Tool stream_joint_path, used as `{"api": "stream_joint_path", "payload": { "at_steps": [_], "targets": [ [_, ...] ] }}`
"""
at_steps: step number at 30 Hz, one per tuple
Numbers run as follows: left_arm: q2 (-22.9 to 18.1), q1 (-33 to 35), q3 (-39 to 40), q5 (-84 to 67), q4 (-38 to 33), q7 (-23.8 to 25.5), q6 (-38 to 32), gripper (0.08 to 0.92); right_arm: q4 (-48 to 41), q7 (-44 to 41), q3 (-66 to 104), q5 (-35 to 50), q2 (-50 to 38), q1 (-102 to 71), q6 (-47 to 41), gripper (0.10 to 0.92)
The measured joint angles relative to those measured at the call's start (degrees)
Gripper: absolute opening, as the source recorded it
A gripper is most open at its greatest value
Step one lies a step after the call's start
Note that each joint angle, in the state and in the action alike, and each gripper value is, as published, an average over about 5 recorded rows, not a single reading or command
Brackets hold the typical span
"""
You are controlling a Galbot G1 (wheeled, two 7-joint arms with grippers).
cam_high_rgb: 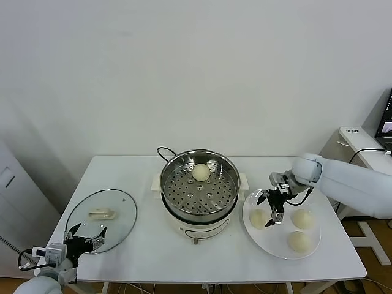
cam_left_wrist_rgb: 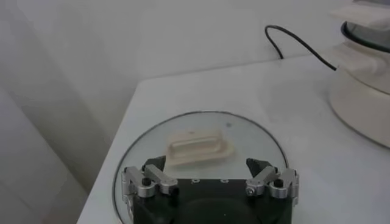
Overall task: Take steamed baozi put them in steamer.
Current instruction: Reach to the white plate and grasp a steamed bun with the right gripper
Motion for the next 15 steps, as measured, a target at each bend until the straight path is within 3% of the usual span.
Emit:
{"api": "stream_joint_path", "payload": {
  "at_steps": [7, 15],
  "targets": [
    [-0.1, 0.1, 0.0, 0.0, -0.4, 0.0, 0.0, 0.823, -1.7, 1.0, 2.3, -1.0, 1.1, -3.4, -0.6, 0.791],
    [-0.4, 0.2, 0.0, 0.0, -1.3, -0.1, 0.3, 0.823, -1.9, 1.4, 3.5, -1.2, 0.6, -4.4, -1.2, 0.578]
  ]
}}
